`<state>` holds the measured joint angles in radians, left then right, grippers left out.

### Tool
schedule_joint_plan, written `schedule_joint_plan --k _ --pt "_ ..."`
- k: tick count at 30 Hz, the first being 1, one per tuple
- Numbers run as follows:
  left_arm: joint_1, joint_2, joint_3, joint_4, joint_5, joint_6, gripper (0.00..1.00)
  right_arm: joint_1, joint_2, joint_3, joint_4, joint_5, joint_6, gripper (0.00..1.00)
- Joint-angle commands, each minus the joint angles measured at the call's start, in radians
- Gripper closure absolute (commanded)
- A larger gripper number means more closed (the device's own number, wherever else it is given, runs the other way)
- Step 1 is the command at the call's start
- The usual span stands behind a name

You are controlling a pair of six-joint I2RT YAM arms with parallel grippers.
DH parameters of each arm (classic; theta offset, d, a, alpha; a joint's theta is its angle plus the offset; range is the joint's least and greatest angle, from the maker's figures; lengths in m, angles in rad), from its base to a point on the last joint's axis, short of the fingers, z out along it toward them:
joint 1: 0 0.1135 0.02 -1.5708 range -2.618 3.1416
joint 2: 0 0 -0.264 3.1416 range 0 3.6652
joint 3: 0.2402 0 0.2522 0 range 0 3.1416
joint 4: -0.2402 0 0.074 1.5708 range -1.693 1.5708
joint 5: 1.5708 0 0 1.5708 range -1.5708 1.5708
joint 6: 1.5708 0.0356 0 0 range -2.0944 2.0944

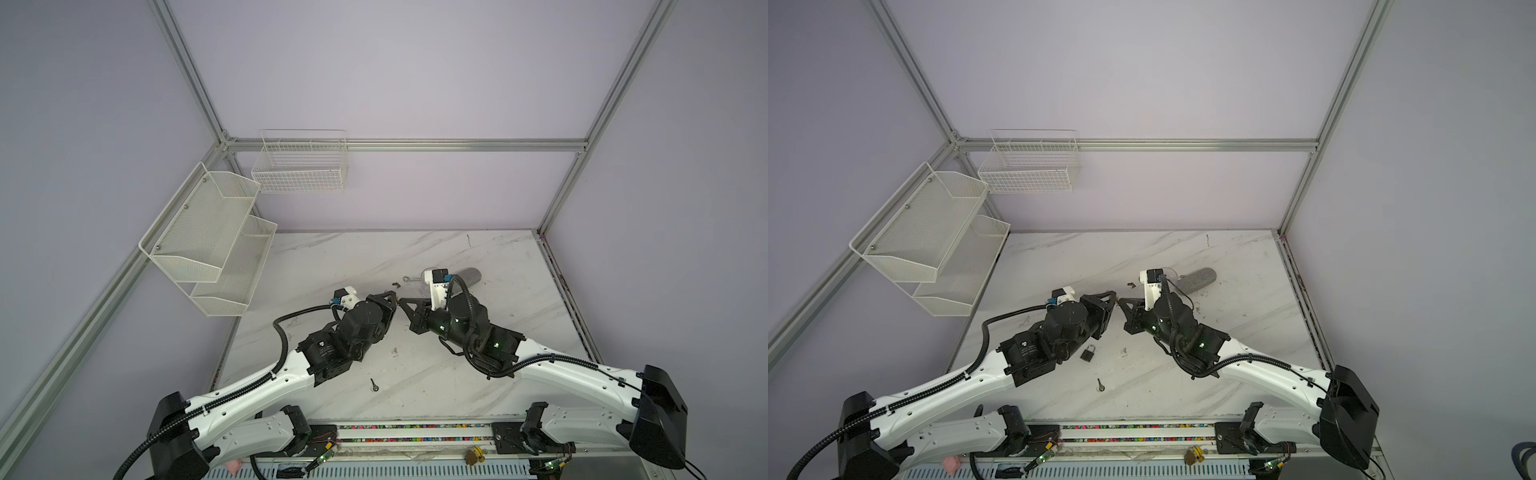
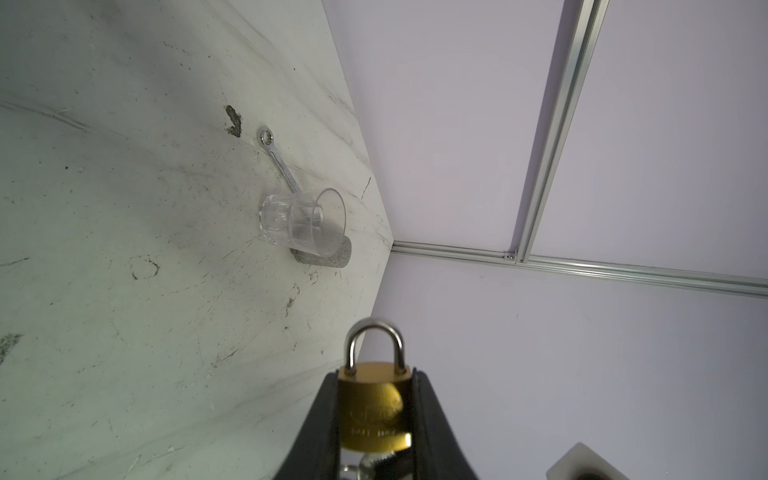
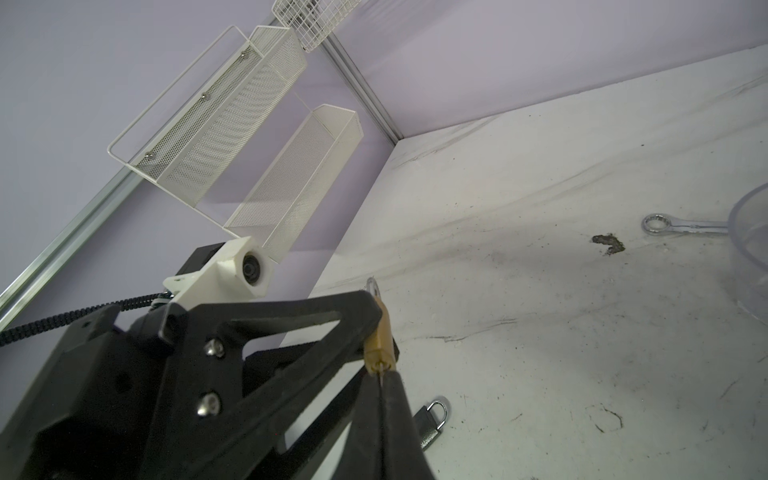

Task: Unlock with the key
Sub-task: 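Open the right gripper off the key and draw it back from the padlock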

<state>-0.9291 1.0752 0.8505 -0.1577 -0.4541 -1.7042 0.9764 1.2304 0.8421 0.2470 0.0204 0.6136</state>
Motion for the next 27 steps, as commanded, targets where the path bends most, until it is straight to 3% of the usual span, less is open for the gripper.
schedule_joint_plan --k 1,9,16,27 --pt "-0.030 0.002 0.123 0.153 0.139 0.032 1.00 0.001 0.032 0.017 0.024 -0.079 0.062 1.00" --pt "-0.030 0.004 0.079 0.197 0.094 0.009 1.00 -0.004 0.061 -0.055 0.179 -0.167 0.307 1.00" --pt "-0.030 -0.008 0.061 0.189 0.052 -0.001 1.00 -0.002 0.061 -0.090 0.249 -0.174 0.461 1.00" --pt "-0.026 -0.038 0.073 0.110 -0.018 0.080 1.00 -0.002 0.010 -0.095 0.208 -0.114 0.400 1.00"
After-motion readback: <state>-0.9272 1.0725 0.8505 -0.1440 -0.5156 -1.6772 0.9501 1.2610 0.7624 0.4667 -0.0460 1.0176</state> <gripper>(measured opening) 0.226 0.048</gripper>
